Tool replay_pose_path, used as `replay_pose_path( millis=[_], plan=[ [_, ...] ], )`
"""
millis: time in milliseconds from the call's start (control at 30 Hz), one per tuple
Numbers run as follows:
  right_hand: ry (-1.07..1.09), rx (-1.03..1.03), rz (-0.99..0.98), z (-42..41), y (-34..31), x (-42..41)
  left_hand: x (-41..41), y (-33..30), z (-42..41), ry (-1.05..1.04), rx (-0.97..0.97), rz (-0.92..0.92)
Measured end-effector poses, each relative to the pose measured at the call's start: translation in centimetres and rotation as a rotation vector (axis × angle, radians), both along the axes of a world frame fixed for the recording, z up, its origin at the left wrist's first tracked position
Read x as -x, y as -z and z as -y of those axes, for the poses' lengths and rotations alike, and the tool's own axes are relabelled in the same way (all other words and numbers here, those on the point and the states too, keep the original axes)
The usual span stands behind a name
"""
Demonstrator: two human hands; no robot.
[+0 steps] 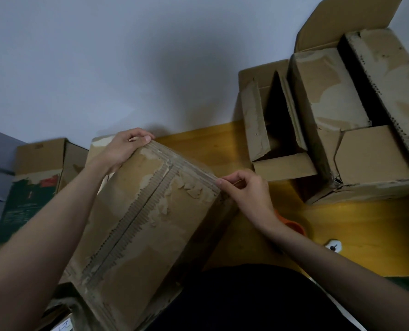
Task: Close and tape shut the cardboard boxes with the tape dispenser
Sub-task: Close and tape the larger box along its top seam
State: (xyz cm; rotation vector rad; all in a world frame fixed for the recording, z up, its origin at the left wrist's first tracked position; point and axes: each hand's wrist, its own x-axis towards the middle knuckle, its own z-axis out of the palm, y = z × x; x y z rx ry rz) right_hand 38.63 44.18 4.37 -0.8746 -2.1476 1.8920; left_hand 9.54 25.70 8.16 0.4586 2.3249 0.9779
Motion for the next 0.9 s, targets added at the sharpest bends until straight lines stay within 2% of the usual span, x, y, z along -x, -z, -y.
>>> replay_pose_path(
  millis=[133,200,267,367,567,667,767,900],
  plan=[
    [-0.067,-0.292,0.028,-0.6,0.5,0.6,-0.4,-0.4,-0.1,0.211,0.086,-0.456],
    [-0.144,-0.421,-0.043,-0.6,0.2,1.4,-1.7,-0.5,-0.6,0.346,0.083,-0.543],
    [-0.229,-0.483,-0.085,-0.4,-0.4,2.2,-3.9,-0.9,-1.5,0.433,0.060,-0.472],
    [-0.309,-0.510,-0.049,0.1,-0.9,3.2,-7.0,-1.5,-3.1,0.504,0.043,-0.398],
    [-0.225,-0.464,-0.051,0.3,-0.4,4.2,-9.3,-0.8,-5.3,0.615,0.071,-0.288],
    [-0.189,-0.423,-0.032,0.3,-0.5,4.0,-8.7,-0.8,-5.2,0.582,0.080,-0.252],
    [-0.180,-0.451,-0.007,0.3,-0.7,3.7,-7.2,-1.2,-4.5,0.515,0.093,-0.308],
    [-0.208,-0.393,-0.007,0.0,-1.1,2.6,-4.0,-1.7,-1.9,0.342,0.079,-0.361]
  ],
)
